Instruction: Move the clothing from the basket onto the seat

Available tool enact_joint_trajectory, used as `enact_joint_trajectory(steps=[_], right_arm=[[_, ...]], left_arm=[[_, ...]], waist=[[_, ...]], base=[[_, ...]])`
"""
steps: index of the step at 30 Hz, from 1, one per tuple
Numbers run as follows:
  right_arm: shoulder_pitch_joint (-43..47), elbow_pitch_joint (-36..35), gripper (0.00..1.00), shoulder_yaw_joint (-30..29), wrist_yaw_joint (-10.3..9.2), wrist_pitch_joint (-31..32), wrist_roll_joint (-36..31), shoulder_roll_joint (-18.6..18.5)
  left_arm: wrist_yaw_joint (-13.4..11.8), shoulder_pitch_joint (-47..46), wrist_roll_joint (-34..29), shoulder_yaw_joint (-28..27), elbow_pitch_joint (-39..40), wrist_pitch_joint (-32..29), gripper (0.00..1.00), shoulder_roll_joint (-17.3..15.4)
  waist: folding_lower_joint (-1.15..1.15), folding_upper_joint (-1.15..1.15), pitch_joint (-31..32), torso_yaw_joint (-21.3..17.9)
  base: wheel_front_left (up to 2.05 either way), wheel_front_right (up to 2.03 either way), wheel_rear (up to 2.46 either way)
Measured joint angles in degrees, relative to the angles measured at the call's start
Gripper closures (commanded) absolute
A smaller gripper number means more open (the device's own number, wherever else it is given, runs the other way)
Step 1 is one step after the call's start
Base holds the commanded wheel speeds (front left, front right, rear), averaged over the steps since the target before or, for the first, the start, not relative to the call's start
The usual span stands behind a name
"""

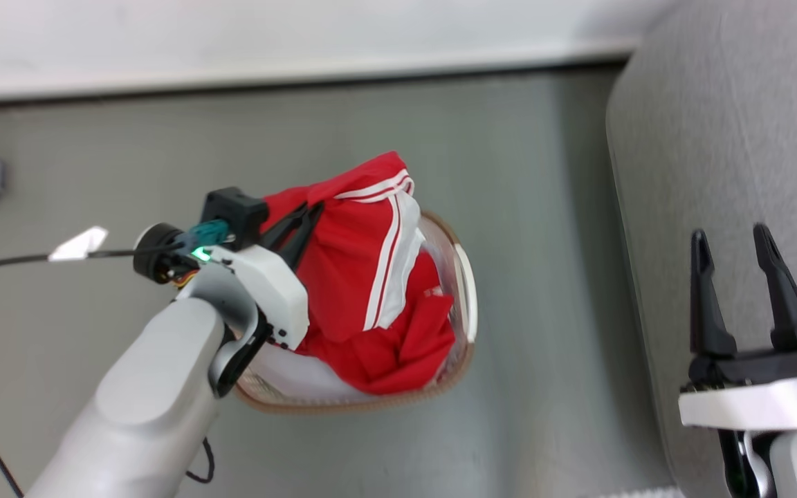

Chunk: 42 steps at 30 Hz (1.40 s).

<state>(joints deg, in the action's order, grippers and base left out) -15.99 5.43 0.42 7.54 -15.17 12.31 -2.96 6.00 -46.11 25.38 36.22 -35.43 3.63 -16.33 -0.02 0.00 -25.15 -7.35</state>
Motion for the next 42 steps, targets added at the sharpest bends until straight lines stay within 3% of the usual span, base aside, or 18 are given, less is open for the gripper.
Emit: enact_joint_trajectory(steps=[12, 24, 36, 42], right_arm=[[5.4, 0.9, 0.0, -1.4, 0.0, 0.0, -0.2, -1.1], [12.3, 3.6, 0.0, 0.2, 0.0, 0.0, -0.4, -2.9], [15.2, 4.8, 0.0, 3.4, 0.0, 0.0, -0.3, -3.1], [14.3, 3.6, 0.0, 10.8, 0.0, 0.0, 2.3, -5.2]], left_arm=[[-7.7, 10.6, 3.3, -4.4, 18.6, -1.3, 1.0, -4.8], [-14.2, 26.6, 5.8, -8.3, 26.3, 2.5, 1.0, -9.0], [-17.2, 35.4, 8.0, -10.3, 32.4, 2.5, 1.0, -12.5], [-17.3, 35.8, 8.0, -9.8, 36.4, 0.7, 1.0, -13.8]], waist=[[0.0, 0.01, 11.8, 3.6], [0.0, 0.01, 22.0, 5.9], [0.01, 0.0, 26.5, 7.1], [0.01, 0.0, 26.3, 6.8]], base=[[0.0, 0.0, 0.0], [0.0, 0.0, 0.0], [0.0, 0.0, 0.0], [0.0, 0.0, 0.0]])
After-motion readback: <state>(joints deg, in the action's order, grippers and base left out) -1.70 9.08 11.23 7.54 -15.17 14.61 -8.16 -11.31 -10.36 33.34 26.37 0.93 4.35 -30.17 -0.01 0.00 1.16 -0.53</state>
